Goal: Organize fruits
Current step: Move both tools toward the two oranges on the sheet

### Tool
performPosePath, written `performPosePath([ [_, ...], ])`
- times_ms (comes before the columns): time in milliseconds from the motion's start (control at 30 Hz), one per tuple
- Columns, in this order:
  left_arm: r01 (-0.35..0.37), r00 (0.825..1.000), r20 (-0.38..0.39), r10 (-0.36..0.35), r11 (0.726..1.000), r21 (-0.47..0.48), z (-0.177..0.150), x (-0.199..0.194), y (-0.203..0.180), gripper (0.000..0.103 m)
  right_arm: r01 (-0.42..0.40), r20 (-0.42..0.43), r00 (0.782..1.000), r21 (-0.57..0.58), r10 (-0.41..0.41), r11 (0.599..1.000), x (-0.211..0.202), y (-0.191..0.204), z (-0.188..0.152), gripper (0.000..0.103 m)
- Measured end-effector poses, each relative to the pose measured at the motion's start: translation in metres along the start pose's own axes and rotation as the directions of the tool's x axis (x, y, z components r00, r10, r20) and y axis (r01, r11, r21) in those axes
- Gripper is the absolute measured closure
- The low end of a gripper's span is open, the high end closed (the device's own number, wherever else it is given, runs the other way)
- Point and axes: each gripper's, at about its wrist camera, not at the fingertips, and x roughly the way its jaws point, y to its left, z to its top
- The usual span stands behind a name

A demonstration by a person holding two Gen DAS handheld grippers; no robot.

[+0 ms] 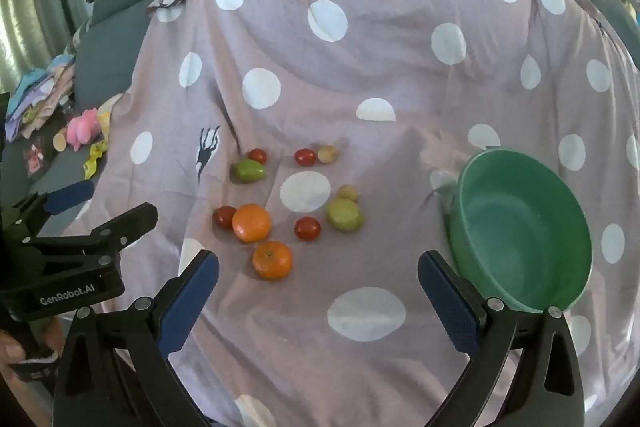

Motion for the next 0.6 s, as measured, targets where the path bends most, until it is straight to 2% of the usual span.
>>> performPosePath([
  [600, 0.005, 1.000, -0.014, -0.006, 1.000, -0.006, -0.0034, 0.0064, -0.0019, 0.003, 0.000, 0.005, 1.000, 0.003, 0.000, 1.000, 0.0014, 0.0017, -0.0005, 0.002],
])
